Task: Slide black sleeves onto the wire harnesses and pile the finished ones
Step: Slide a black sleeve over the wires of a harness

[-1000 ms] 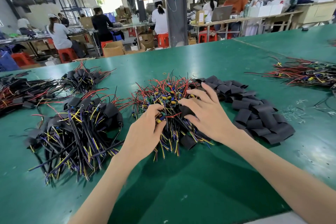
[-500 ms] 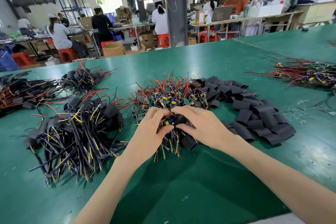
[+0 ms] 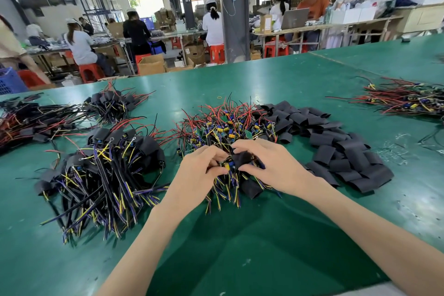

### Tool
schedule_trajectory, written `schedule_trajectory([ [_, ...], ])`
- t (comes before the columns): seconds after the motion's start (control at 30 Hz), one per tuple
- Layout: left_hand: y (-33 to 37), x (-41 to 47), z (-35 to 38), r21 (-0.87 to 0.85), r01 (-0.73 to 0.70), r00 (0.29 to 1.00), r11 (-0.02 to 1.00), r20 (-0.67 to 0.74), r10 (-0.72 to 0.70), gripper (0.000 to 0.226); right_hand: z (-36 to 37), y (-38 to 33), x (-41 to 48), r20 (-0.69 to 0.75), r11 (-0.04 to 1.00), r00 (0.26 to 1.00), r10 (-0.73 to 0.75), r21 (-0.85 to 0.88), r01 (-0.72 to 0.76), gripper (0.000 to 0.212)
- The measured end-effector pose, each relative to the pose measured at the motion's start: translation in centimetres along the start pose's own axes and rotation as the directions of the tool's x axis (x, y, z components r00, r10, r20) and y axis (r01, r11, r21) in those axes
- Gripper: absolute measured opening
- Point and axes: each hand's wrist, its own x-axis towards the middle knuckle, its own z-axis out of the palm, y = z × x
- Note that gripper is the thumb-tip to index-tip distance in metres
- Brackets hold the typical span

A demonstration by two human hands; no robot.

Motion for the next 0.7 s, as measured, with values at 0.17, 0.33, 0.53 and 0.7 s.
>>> schedule_trajectory([
  [0.17,0.26,0.08,-0.04,-0.079,0.023,0.999,0.997,-0.038,-0.026,0.036,0.17,-0.39,0.01,-0.062,0.995,0.994,-0.086,-0.053,0.082,0.044],
  [0.33,0.41,-0.07,0.03,-0.092,0.022,0.999,0.996,-0.029,-0.024,0.048,0.41,-0.30,-0.05,-0.055,0.992,0.993,-0.108,-0.068,0.105,0.042],
  [0.53,0.55,-0.11,-0.37,-0.099,0.010,1.000,0.995,-0.001,-0.010,0.059,0.06,-0.02,-0.03,0.042,0.988,0.999,0.032,0.152,-0.038,0.048],
  [0.7,0.42,-0.20,-0.33,-0.098,0.004,1.000,0.995,0.018,-0.002,0.063,0.02,0.24,0.00,0.096,0.966,0.992,0.075,0.240,-0.097,0.048],
])
